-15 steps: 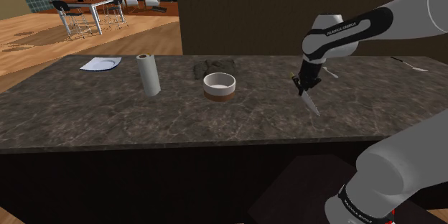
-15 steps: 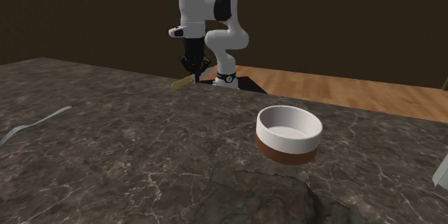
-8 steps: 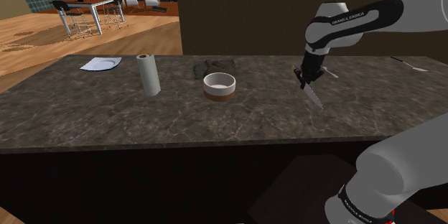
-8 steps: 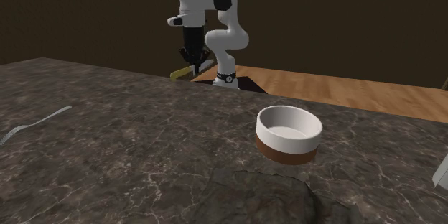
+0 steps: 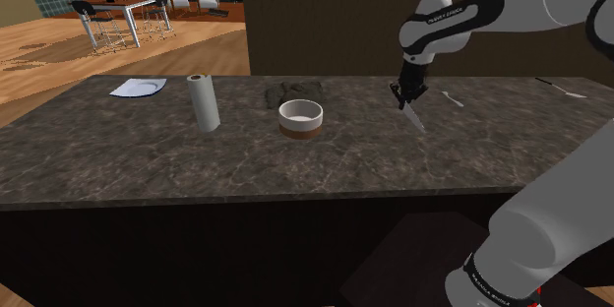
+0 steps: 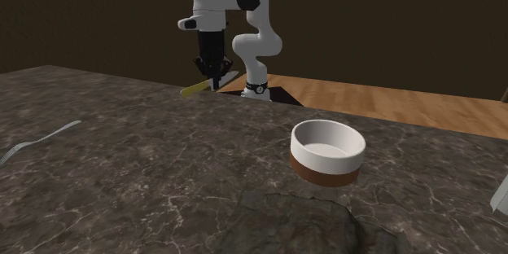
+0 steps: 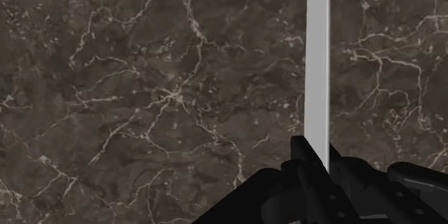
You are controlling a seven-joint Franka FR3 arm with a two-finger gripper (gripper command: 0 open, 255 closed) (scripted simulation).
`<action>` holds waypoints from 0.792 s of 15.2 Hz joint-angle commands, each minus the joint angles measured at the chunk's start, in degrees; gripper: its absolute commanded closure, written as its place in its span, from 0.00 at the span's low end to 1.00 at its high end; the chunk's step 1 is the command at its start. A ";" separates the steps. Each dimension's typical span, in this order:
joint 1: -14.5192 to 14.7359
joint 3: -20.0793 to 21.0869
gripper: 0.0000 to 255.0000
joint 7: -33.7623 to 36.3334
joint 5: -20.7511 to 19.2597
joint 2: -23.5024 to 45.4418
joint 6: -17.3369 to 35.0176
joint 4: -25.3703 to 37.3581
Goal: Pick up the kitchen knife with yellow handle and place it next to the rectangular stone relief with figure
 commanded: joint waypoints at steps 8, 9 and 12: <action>-0.20 0.07 1.00 -1.94 4.94 21.15 -5.67 26.36; -0.42 0.15 1.00 -2.08 5.44 23.60 -6.69 29.78; -1.32 0.49 1.00 -2.33 6.85 31.42 -10.43 41.20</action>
